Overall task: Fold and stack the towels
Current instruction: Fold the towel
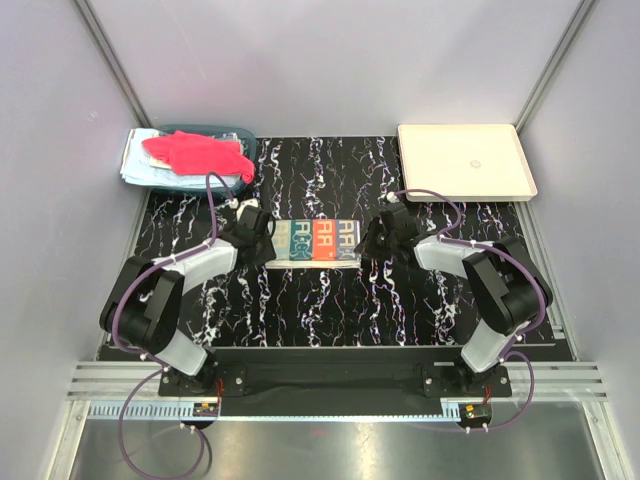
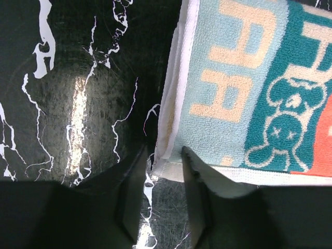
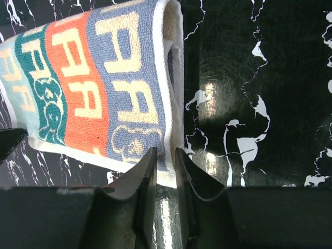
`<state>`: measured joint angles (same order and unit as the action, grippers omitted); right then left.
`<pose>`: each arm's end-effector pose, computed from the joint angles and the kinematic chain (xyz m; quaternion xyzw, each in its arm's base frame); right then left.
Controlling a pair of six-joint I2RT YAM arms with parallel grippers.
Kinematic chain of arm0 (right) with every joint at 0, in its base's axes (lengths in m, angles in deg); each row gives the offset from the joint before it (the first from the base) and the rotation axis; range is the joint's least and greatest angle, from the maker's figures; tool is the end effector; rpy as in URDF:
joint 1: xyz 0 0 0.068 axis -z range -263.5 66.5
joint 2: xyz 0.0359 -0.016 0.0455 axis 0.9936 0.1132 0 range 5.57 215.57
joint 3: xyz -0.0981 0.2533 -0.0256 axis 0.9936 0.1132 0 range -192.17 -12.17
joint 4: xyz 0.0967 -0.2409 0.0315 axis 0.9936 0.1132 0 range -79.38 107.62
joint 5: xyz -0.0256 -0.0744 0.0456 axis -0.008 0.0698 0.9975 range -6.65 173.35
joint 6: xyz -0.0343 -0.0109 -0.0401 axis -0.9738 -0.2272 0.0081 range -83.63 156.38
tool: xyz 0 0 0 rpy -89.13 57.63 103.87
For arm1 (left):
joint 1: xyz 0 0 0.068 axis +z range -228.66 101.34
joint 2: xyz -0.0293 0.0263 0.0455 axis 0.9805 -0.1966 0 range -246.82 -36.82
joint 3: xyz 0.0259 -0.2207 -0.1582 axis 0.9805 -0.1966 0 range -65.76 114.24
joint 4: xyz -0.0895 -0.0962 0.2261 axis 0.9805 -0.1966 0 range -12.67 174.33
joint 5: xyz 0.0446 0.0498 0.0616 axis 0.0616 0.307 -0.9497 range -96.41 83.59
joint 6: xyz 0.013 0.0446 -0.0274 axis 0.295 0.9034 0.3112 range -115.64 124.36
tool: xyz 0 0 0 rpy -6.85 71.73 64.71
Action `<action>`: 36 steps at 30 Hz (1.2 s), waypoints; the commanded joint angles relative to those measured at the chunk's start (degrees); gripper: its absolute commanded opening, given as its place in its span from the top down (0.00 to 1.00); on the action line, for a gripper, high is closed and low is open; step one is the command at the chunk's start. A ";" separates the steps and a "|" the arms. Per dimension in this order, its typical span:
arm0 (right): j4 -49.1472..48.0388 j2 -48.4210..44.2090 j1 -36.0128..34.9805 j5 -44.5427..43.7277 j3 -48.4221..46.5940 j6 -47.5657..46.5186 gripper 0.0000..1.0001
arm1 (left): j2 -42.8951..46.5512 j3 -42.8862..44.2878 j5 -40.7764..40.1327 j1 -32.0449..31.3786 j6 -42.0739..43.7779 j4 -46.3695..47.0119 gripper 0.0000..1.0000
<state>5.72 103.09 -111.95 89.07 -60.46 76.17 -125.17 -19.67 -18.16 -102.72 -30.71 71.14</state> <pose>0.2958 0.1643 0.1525 0.0718 0.9178 0.2556 0.2951 0.2731 -0.1140 0.1673 -0.1214 0.9426 -0.0607 0.3052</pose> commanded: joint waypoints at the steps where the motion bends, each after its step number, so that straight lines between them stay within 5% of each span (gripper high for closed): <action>1: -1.68 0.31 -0.64 0.96 -0.05 0.82 0.73 | -0.15 -0.21 0.59 -0.03 -0.35 2.73 0.65; 17: -0.10 -0.83 -0.56 0.70 -1.45 0.73 0.97 | 1.96 1.72 0.58 -0.03 1.32 1.59 0.99; 36: 3.24 -8.56 -0.73 0.00 -0.75 0.46 0.99 | 10.83 1.47 0.59 -0.12 1.59 -2.19 1.00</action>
<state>8.27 97.43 -111.95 89.02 -60.48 76.76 -116.85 -19.04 -17.77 -102.72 -29.66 68.86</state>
